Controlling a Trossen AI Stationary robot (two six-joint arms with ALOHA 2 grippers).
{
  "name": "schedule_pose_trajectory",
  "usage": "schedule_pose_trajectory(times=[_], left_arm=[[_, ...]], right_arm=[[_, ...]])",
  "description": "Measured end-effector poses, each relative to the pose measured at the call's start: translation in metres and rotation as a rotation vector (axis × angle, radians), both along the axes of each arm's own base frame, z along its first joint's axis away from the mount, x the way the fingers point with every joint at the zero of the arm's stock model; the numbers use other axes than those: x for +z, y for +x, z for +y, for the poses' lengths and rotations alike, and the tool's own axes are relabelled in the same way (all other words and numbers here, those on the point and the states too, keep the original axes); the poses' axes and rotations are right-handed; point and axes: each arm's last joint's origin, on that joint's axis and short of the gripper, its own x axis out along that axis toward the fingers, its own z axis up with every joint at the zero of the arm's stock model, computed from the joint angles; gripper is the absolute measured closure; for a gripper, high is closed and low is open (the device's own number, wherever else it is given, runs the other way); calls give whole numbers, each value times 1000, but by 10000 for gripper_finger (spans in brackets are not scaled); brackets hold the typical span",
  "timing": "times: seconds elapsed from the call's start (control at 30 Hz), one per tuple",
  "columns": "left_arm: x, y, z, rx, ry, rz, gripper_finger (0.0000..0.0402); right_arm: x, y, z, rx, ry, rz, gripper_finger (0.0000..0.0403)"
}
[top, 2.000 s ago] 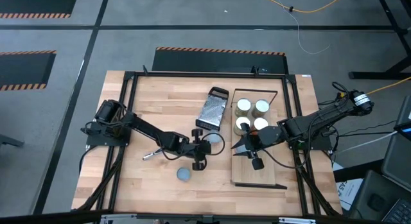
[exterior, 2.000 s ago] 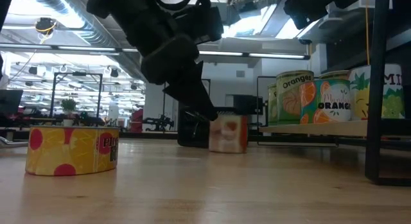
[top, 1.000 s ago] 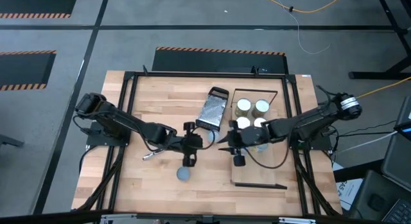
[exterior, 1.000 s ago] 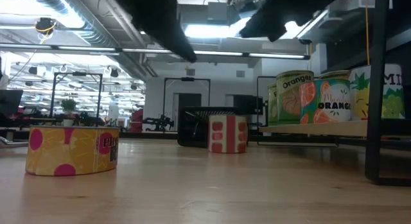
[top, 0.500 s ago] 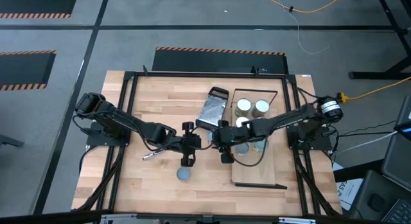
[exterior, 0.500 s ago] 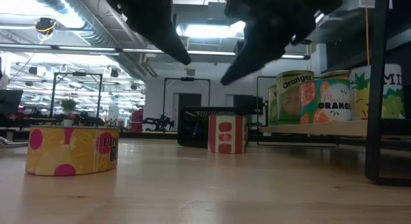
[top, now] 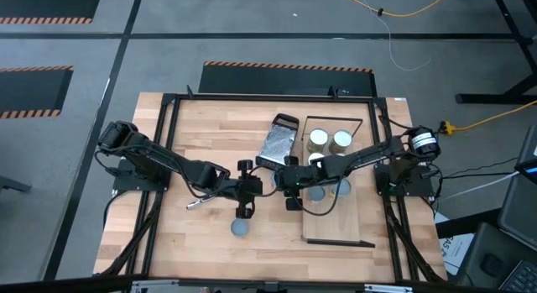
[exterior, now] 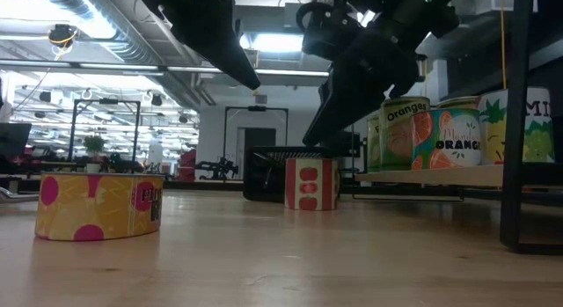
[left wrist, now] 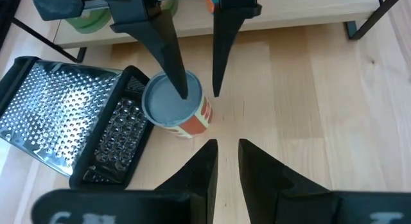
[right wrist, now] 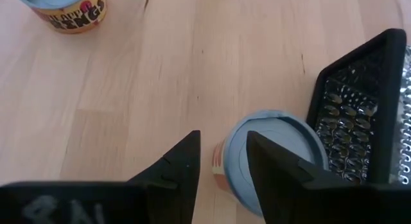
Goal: Pick and place cans onto a shelf
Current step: Put the canned diced tomatoes on the shelf
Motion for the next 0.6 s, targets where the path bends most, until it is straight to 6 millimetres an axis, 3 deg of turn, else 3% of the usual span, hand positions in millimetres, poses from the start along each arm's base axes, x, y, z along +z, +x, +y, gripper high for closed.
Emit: schedule_pose_trajectory(times=[0.6], left_arm=[[0, 0, -2, -3, -2, 0, 347]], right_arm=[[-22, 4, -2, -34, -4, 62, 281]])
